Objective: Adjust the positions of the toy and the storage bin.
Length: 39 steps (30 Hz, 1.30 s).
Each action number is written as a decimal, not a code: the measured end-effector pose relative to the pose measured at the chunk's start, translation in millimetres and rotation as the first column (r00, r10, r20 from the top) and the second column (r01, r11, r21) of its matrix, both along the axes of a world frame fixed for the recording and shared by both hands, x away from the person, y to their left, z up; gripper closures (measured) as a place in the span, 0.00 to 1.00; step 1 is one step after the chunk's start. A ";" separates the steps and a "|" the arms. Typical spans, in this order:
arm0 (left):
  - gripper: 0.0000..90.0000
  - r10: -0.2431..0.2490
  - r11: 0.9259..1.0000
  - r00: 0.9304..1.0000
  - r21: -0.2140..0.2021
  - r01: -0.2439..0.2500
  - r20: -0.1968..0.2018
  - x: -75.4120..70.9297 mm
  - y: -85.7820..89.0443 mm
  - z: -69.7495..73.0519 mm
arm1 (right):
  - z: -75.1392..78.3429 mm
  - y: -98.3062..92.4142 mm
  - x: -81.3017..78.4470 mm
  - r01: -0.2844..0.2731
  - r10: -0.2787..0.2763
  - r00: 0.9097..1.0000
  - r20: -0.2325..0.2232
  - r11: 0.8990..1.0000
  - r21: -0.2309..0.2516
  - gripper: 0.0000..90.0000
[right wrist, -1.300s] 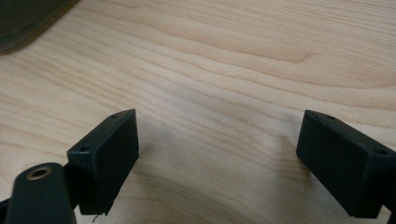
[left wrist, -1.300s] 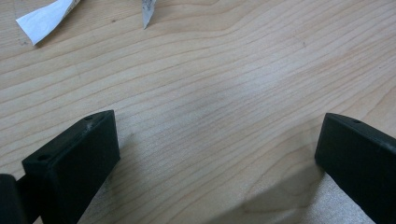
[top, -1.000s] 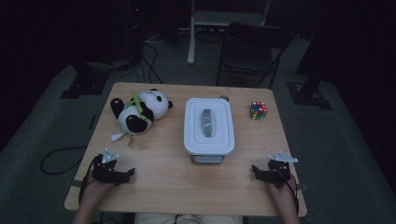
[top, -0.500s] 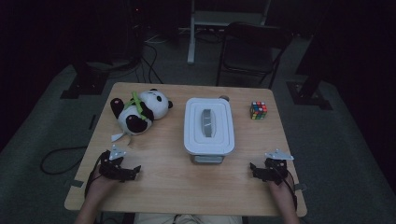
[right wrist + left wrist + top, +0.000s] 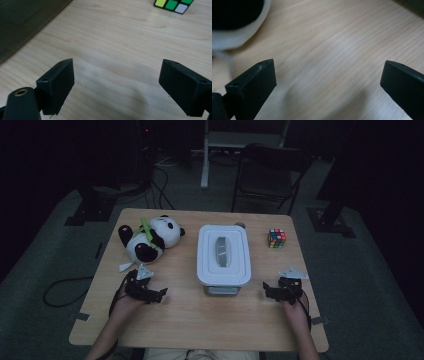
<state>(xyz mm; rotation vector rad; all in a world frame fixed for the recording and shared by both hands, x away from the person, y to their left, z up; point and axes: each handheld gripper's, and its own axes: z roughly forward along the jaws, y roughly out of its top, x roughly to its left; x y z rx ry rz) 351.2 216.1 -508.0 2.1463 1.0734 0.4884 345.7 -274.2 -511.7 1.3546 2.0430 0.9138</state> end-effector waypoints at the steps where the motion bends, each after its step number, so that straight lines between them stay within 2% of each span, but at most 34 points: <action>1: 0.01 -0.004 1.000 1.000 -0.004 0.004 0.001 1.8 -2.0 0.7 | 0.5 0.7 2.4 0.003 -0.003 1.000 0.002 1.000 0.003 0.14; 5: 0.01 -0.026 1.000 1.000 -0.010 0.026 0.004 12.8 -12.9 4.2 | 0.5 2.2 10.5 0.007 -0.008 1.000 0.002 1.000 0.007 0.14; 13: 0.01 -0.037 0.999 0.999 -0.018 0.038 0.024 37.7 -31.1 8.6 | -0.6 8.8 31.4 0.006 -0.006 1.000 0.004 1.000 0.024 0.14; 24: 0.01 -0.053 0.999 0.998 -0.009 0.053 0.044 69.1 -58.1 13.6 | 4.8 19.3 56.6 -0.002 0.001 1.000 0.020 0.999 0.049 0.15; 28: 0.01 -0.064 0.998 0.997 -0.007 0.065 0.037 81.4 -68.6 15.3 | 7.3 21.3 67.0 -0.004 0.003 1.000 0.019 0.997 0.073 0.16; 34: 0.01 -0.070 0.997 0.997 -0.034 0.071 0.030 97.5 -82.4 15.5 | 9.7 30.1 80.4 -0.023 0.022 1.000 0.022 0.997 0.067 0.16; 39: 0.01 -0.071 0.997 0.997 -0.035 0.072 0.038 107.6 -90.4 17.6 | 9.6 35.5 87.0 -0.027 0.025 0.999 0.023 0.997 0.074 0.16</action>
